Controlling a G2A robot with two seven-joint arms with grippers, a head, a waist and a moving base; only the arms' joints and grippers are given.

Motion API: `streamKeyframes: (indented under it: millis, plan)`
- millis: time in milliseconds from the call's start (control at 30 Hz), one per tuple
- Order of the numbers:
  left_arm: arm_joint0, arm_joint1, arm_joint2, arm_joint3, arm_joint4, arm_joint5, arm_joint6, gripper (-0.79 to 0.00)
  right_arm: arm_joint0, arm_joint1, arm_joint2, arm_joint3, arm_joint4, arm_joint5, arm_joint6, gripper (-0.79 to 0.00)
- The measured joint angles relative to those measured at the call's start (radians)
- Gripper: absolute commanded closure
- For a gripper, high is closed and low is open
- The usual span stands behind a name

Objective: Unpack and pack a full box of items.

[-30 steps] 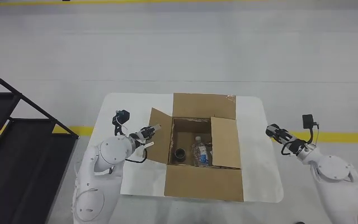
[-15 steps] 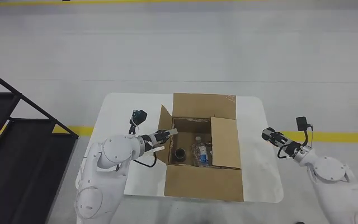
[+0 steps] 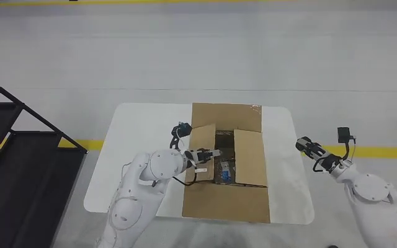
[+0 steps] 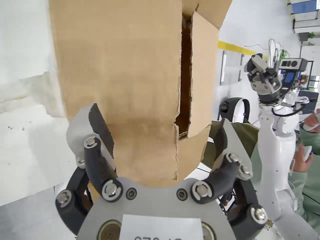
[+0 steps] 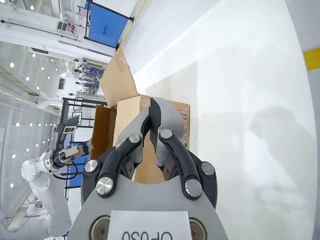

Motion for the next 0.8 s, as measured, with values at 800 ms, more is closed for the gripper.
streamKeyframes:
  millis: [800]
  plan:
    - [0.051, 0.028, -0.008, -0.111, 0.159, -0.022, 0.042, -0.785, 0.248, -0.013, -0.125, 0.111, 0.011, 0.022, 0.097, 0.0]
